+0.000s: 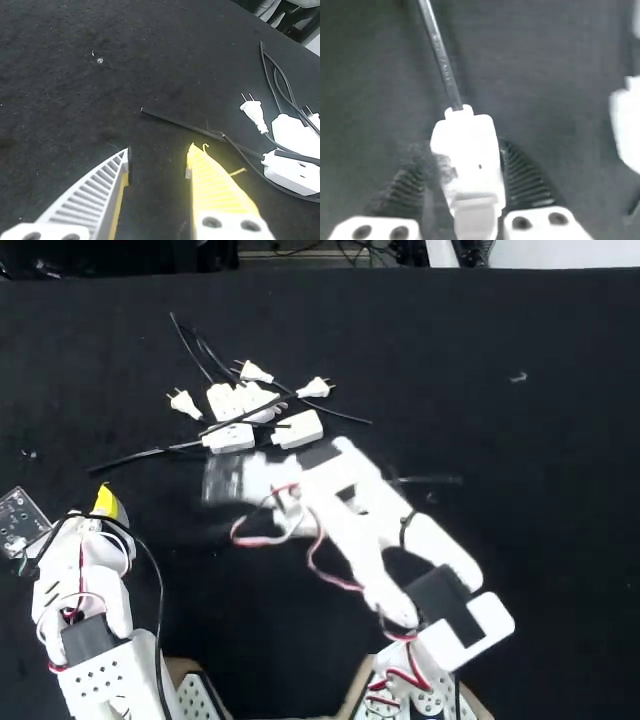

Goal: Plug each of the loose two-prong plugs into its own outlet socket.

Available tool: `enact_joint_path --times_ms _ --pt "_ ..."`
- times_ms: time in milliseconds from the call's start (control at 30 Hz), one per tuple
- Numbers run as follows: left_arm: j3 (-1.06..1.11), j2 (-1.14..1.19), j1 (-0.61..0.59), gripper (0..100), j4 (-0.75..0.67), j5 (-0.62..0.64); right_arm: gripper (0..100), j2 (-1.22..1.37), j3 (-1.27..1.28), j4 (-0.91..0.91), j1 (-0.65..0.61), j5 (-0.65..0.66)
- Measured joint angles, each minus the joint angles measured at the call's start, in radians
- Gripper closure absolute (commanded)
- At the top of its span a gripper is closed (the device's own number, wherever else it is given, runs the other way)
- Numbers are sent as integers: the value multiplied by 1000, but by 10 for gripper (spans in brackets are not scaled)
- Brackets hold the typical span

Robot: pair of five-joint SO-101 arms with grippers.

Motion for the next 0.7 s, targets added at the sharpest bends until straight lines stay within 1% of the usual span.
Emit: enact_joint_path --times_ms 67,133,267,333,400,467,500,567,600,700 --pt "0 0 0 809 0 0 975 14 -21 -2 9 -94" --pt "0 0 0 809 0 0 940 35 -25 -2 9 -144" --pt "0 0 0 809 0 0 794 110 -25 8 8 -169" --pt "0 0 0 809 0 0 777 137 -40 31 3 -170" --pt "0 0 0 809 0 0 799 155 -61 52 3 -170" --pt "0 0 0 809 0 0 842 161 -83 78 6 -158" --pt "0 0 0 809 0 0 881 163 -94 91 8 -153" --pt "0 0 0 809 0 0 995 164 -115 114 20 -138" --pt "0 0 0 809 0 0 977 164 -124 118 34 -138" --pt "0 0 0 809 0 0 985 166 -155 149 72 -137"
